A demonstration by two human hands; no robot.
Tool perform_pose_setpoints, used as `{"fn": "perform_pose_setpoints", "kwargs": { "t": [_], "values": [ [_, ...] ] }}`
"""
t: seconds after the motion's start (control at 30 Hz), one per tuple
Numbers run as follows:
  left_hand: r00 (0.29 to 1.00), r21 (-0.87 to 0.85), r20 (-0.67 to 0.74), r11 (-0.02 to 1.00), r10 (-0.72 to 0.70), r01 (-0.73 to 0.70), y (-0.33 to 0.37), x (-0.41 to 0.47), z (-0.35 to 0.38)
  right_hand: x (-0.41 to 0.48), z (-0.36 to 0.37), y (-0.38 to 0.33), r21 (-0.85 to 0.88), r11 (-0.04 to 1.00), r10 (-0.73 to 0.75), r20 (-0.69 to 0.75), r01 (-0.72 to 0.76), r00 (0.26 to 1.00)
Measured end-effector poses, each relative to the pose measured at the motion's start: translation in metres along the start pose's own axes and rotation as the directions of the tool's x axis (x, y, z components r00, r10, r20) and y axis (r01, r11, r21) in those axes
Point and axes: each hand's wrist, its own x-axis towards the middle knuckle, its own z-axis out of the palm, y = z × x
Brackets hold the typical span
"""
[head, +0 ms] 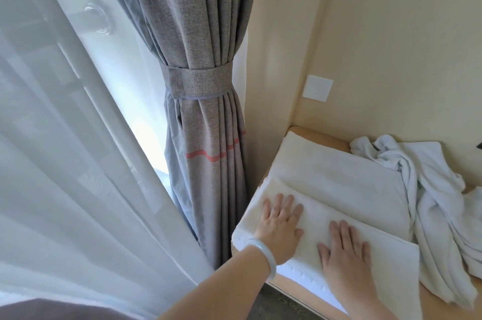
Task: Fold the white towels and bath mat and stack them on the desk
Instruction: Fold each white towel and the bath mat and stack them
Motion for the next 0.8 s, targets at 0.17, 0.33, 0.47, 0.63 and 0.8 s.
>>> {"fn": "perform_pose_setpoints", "kwargs": {
  "t": [0.17,0.33,0.47,0.63,0.8],
  "values": [
    [0.995,0.028,-0.049,0.995,0.092,-0.091,0.004,0.007,0.005,0.022,-0.010,-0.020,0.002,0.998,-0.055,0.028,0.055,0.998],
    [0.993,0.070,-0.117,0.997,-0.025,0.033,-0.041,0.003,0.022,-0.005,-0.005,0.067,0.048,0.995,0.088,0.072,-0.091,0.994],
    [0.993,0.171,-0.109,0.984,-0.036,0.055,-0.038,0.000,0.021,-0.016,-0.018,0.097,-0.018,0.990,0.140,0.089,-0.139,0.986],
    [0.986,0.220,-0.152,0.975,0.068,-0.033,-0.022,0.030,0.003,0.001,-0.032,0.063,-0.063,0.987,0.151,0.007,-0.151,0.988],
    [0.990,0.152,-0.137,0.987,-0.026,0.047,-0.028,0.024,0.018,-0.008,-0.006,0.079,-0.017,0.982,0.187,0.042,-0.187,0.981]
  ]
}}
